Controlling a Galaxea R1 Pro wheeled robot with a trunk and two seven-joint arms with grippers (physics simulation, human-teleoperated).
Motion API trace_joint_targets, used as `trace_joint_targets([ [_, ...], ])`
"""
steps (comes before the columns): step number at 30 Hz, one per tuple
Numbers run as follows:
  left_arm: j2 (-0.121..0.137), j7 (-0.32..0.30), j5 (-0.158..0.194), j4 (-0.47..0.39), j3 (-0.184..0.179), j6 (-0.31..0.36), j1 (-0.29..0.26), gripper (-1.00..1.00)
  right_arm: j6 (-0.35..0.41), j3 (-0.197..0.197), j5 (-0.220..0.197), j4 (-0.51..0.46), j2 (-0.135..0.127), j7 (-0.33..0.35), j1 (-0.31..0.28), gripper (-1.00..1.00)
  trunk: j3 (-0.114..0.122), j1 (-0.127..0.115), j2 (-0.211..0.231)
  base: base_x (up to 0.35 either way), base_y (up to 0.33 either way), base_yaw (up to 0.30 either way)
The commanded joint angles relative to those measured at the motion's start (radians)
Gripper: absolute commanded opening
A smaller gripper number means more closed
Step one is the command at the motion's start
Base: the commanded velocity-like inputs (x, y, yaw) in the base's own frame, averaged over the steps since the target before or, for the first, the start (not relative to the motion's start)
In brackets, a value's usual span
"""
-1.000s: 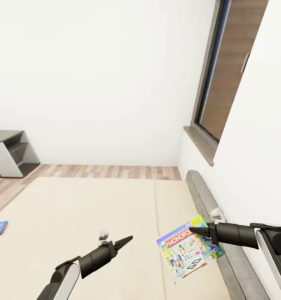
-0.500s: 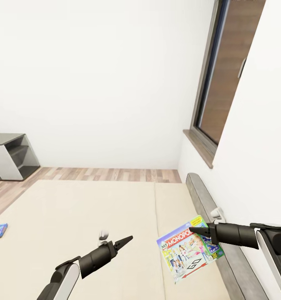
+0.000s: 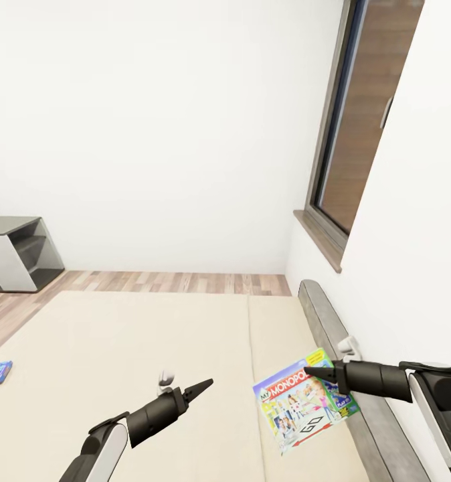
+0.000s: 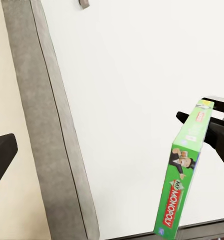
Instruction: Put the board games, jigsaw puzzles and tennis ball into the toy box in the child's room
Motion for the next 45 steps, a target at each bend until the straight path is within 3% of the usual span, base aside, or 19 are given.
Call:
trace_joint_targets([
  [1,0.000,0.001,0.006,0.001,0.000,0.007,-0.001,1.00,-0.001,0.000,-0.005,0.007,0.002,-0.002,-0.001,-1.00,-0.002,0.001,-0.002,0.000,0.000,0.000],
  [8,0.005,-0.022,0.001,-0.017,-0.017,-0.005,0.020,1.00,-0.014,-0.002,-0.004,0.010,0.023,0.019,-0.019,-1.00,-0.002,0.001,-0.002,0.000,0.000,0.000],
  [45,0.005,-0.032,0.001,-0.017,-0.017,-0.005,0.020,1.00,-0.014,-0.002,-0.004,0.010,0.023,0.022,-0.019,-1.00,-0.002,0.001,-0.002,0.000,0.000,0.000],
])
